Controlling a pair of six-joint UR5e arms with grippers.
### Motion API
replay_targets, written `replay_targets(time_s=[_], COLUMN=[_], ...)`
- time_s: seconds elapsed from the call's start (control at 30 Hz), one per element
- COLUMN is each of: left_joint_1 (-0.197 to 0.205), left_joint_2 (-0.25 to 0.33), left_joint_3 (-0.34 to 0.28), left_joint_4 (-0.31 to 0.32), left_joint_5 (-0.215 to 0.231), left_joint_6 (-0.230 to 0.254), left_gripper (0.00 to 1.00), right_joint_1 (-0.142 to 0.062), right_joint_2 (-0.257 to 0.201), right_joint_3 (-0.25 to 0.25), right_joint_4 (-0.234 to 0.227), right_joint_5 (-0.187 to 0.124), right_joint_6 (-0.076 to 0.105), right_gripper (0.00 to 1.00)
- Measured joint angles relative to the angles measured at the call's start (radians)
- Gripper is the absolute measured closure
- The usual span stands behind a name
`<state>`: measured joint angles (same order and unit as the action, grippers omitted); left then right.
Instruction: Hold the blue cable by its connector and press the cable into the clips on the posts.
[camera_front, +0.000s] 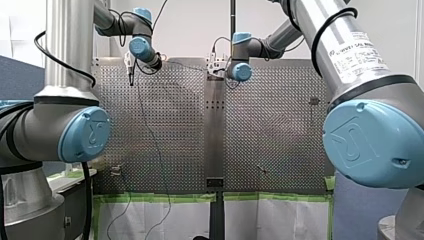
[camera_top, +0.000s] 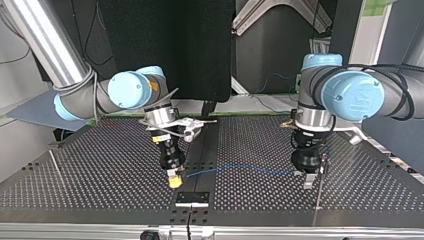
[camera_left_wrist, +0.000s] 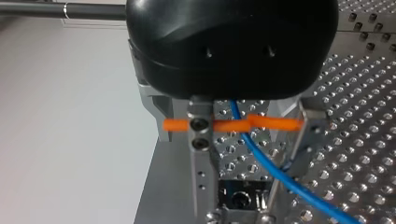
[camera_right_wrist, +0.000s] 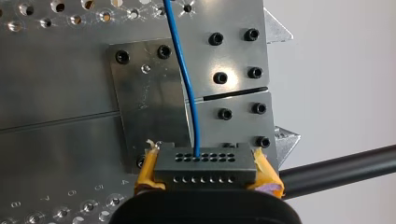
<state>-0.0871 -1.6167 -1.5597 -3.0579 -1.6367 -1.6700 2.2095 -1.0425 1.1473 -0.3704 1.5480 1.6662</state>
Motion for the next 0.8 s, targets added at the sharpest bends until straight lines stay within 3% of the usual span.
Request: replay_targets(time_s=[0.13, 0.17, 0.2, 0.23, 0.27, 0.3, 0.33, 0.37, 0.8], left_joint_1=[0.000, 0.000, 0.000, -0.001, -0.002, -0.002, -0.003, -0.005, -0.018], left_joint_2=[0.000, 0.000, 0.000, 0.000, 0.000, 0.000, 0.000, 0.001, 0.000], left_joint_3=[0.000, 0.000, 0.000, 0.000, 0.000, 0.000, 0.000, 0.000, -0.001], left_joint_4=[0.000, 0.000, 0.001, 0.001, 0.001, 0.001, 0.001, 0.002, 0.014], left_joint_5=[-0.003, -0.005, -0.009, -0.016, -0.023, -0.030, -0.040, -0.047, -0.057], left_joint_6=[-0.003, -0.003, -0.004, -0.004, -0.003, -0.002, 0.001, 0.004, 0.008], left_gripper=[0.00, 0.14, 0.14, 0.34, 0.66, 0.66, 0.87, 1.00, 1.00], right_joint_1=[0.000, 0.000, 0.000, 0.000, 0.000, 0.000, 0.000, 0.000, 0.000], right_joint_2=[0.000, 0.000, 0.000, 0.000, 0.000, 0.000, 0.000, 0.000, 0.000], right_joint_3=[0.000, 0.000, 0.000, 0.000, 0.000, 0.000, 0.000, 0.000, 0.000], right_joint_4=[0.000, 0.000, 0.000, 0.000, 0.001, 0.001, 0.001, 0.000, 0.002], right_joint_5=[0.000, 0.000, 0.000, 0.000, 0.000, 0.000, -0.001, -0.001, -0.002], right_joint_6=[0.000, 0.000, 0.000, 0.000, 0.000, 0.000, 0.000, 0.000, 0.000], right_gripper=[1.00, 1.00, 1.00, 1.00, 1.00, 1.00, 1.00, 1.00, 1.00])
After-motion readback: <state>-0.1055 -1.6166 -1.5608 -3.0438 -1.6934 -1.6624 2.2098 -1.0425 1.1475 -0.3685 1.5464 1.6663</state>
